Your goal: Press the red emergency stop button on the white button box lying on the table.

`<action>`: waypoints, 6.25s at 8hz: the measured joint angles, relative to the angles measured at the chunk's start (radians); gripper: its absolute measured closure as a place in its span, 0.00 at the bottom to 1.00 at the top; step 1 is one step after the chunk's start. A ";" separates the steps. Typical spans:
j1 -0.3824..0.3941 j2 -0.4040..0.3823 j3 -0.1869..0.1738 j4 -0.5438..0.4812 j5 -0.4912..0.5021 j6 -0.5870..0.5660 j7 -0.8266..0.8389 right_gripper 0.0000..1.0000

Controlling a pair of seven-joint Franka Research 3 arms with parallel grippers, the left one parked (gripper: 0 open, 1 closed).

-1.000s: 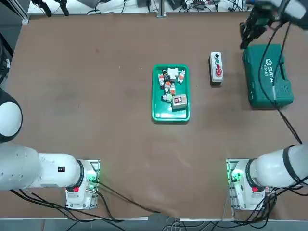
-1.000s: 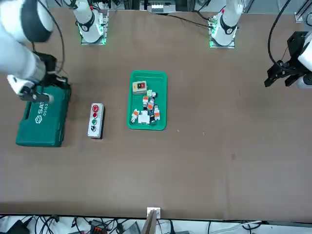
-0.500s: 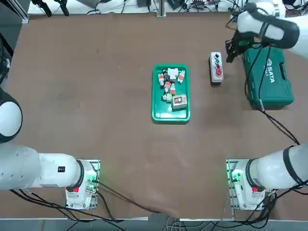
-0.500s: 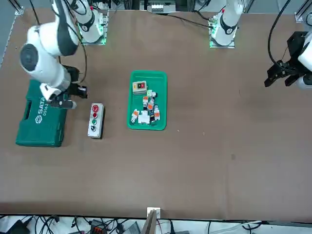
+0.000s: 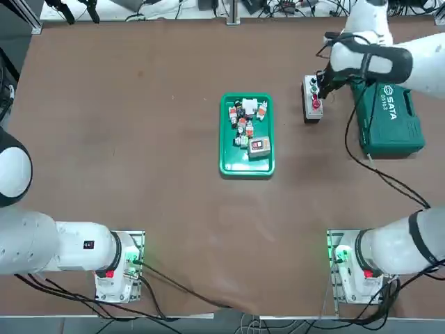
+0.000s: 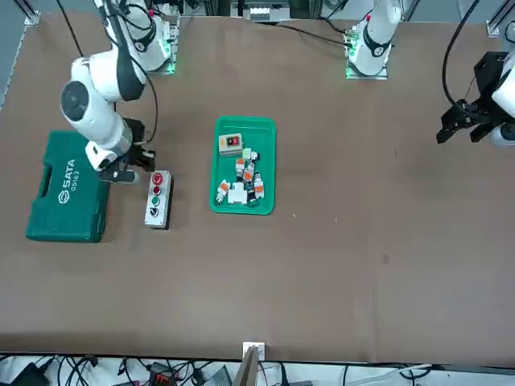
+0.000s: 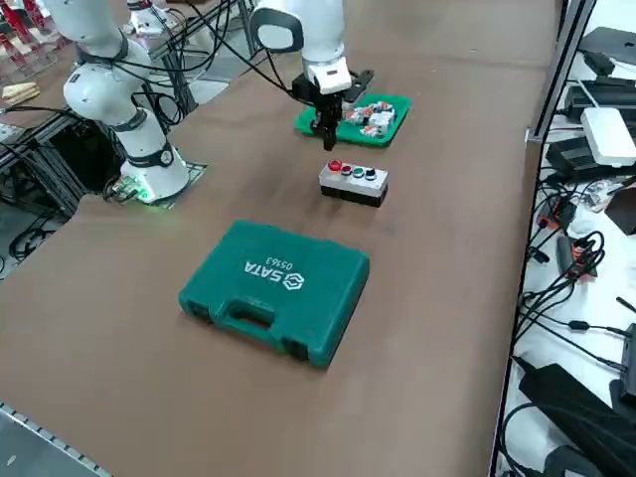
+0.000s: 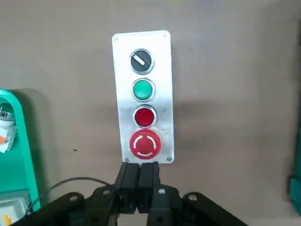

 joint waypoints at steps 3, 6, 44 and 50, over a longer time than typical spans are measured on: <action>0.000 0.028 -0.001 -0.015 0.000 0.066 0.000 0.99; 0.000 0.046 -0.001 -0.039 0.000 0.109 0.000 0.99; -0.083 -0.102 -0.036 0.304 -0.053 -0.486 -0.032 0.00; -0.132 -0.069 -0.046 0.627 -0.155 -0.710 -0.072 0.00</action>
